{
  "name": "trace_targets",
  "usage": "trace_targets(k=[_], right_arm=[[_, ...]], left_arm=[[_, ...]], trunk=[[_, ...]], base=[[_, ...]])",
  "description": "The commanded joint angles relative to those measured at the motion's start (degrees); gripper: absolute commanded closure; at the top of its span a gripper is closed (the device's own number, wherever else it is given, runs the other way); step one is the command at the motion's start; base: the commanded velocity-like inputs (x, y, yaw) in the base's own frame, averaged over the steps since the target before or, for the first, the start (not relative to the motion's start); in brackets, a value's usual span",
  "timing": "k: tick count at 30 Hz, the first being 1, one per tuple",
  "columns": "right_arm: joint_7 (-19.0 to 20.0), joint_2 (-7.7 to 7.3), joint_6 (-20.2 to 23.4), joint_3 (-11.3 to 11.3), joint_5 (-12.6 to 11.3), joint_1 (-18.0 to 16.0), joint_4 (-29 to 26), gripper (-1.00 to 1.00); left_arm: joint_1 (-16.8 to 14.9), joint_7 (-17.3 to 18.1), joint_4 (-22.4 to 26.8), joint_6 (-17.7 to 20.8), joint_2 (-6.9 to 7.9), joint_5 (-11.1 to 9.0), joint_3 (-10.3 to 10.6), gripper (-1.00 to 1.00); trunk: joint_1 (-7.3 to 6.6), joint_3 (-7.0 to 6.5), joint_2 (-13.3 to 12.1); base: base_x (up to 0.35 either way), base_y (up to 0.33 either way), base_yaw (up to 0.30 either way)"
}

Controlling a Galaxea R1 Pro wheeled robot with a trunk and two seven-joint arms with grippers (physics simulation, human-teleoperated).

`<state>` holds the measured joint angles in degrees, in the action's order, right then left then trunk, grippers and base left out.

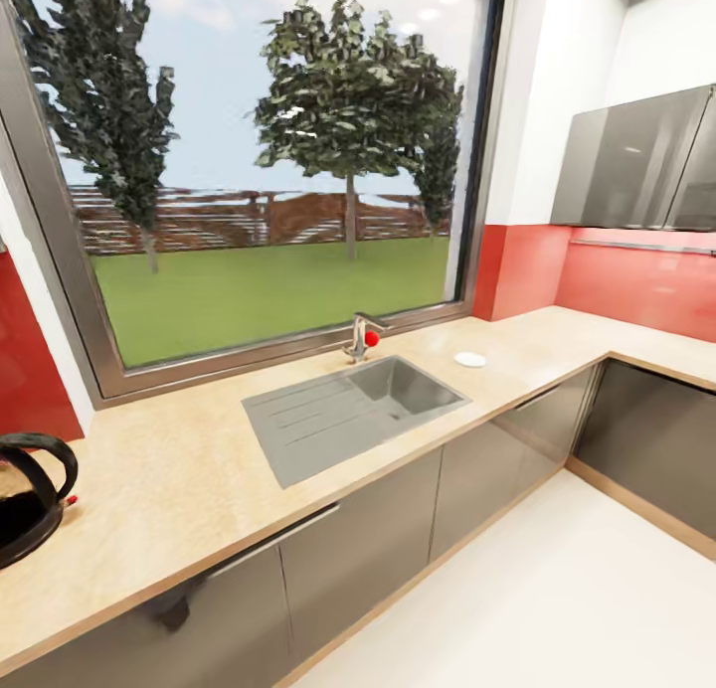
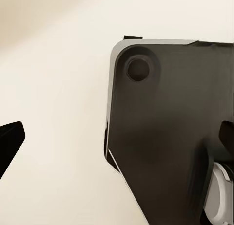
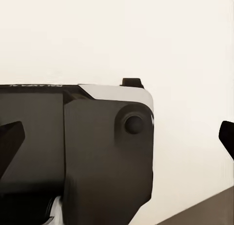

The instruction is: Set up a coffee station on the kitchen countertop: keep the coffee maker on the countertop, move the bottle of coffee from the kitchen shelf to the counter next to the coffee maker, place a paper coffee filter on top of the coffee maker, put the saucer next to the coffee maker with the coffee cup on the saucer, and place the electric kettle next to the coffee maker.

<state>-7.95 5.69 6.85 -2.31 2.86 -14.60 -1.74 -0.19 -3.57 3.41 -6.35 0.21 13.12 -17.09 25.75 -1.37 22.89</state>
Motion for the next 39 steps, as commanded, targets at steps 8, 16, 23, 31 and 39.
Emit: trace_targets(k=[8,16,23,31,39], right_arm=[[-0.14,-0.13,0.36,-0.24,0.29,-0.01,-0.11,-1.0],[-0.13,-0.2,0.36,-0.24,0.3,0.01,-0.1,-1.0],[-0.14,-0.84,0.36,-0.24,0.3,0.01,-0.1,-1.0],[-0.14,-1.29,0.36,-0.24,0.3,-0.01,-0.17,-1.0],[-0.14,-1.29,0.36,-0.24,0.3,0.01,-0.19,-1.0]], left_arm=[[-0.02,-0.17,-0.07,-0.28,-0.03,0.59,-0.4,-1.0],[-0.01,-0.13,-0.06,-0.33,-0.04,0.59,-0.4,-1.0],[-0.05,-0.12,0.01,-0.33,-0.04,0.59,-0.38,-1.0],[-0.07,-0.12,0.02,-0.33,-0.03,0.59,-0.4,-1.0],[-0.07,-0.12,0.08,-0.33,0.05,0.59,-0.33,-1.0]], trunk=[[0.04,0.02,0.03],[0.04,0.24,0.03],[0.04,0.6,0.03],[0.04,1.06,0.03],[0.04,1.53,0.03]], base=[[0.161,-0.244,-0.262],[0.162,-0.244,-0.279],[0.164,-0.244,-0.259],[0.169,-0.244,-0.243],[0.171,-0.244,-0.241]])
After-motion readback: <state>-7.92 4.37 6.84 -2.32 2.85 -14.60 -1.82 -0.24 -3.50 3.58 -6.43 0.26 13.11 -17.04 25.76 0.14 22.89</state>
